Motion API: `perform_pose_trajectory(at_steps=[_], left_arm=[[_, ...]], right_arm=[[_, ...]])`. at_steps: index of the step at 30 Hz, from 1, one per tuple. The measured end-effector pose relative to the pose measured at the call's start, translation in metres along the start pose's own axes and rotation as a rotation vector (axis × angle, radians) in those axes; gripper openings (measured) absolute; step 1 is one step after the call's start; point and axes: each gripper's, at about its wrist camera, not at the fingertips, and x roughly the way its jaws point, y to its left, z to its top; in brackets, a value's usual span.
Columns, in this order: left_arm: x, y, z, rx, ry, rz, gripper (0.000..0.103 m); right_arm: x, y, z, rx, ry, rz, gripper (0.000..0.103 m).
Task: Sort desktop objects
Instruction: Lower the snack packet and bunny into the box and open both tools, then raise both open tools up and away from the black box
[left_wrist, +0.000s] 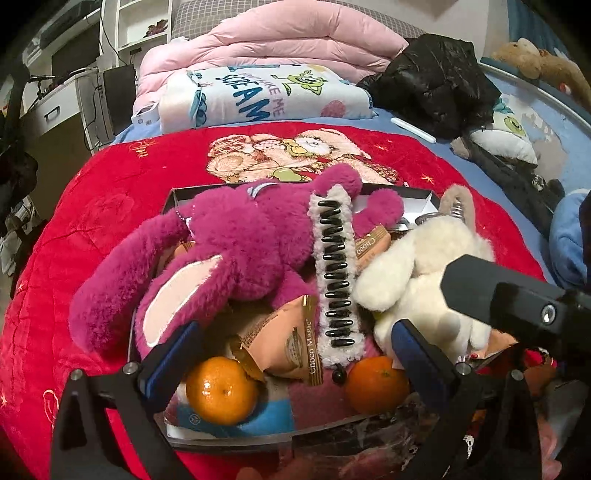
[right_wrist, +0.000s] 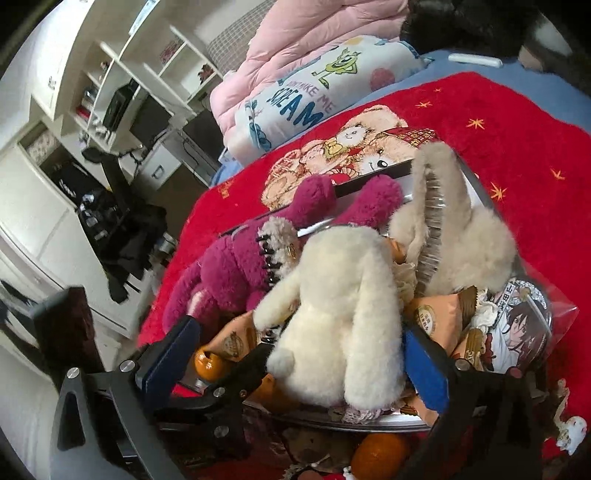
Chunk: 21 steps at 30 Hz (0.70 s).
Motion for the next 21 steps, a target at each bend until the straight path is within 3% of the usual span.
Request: perform_pose_trajectory(at_steps=[9, 14, 21], left_arm=[[-0.006, 0.0, 0.0, -0.004, -0.013, 0.0, 0.103], [-0.019, 0.005, 0.008, -0.043, -0.066, -0.031, 0.103], [-0.063, -0.005, 0.027, -0.008, -0.132, 0.015, 0.103]], right_arm=[[-0.017, -0.005, 0.005, 0.017, -0.063, -0.017, 0.103], [-0.025, -0.007, 0.008, 0.031, -0.068, 0.0, 0.103], [-0.059, 0.016, 0.018, -0.025, -0.124, 0.006, 0.103]])
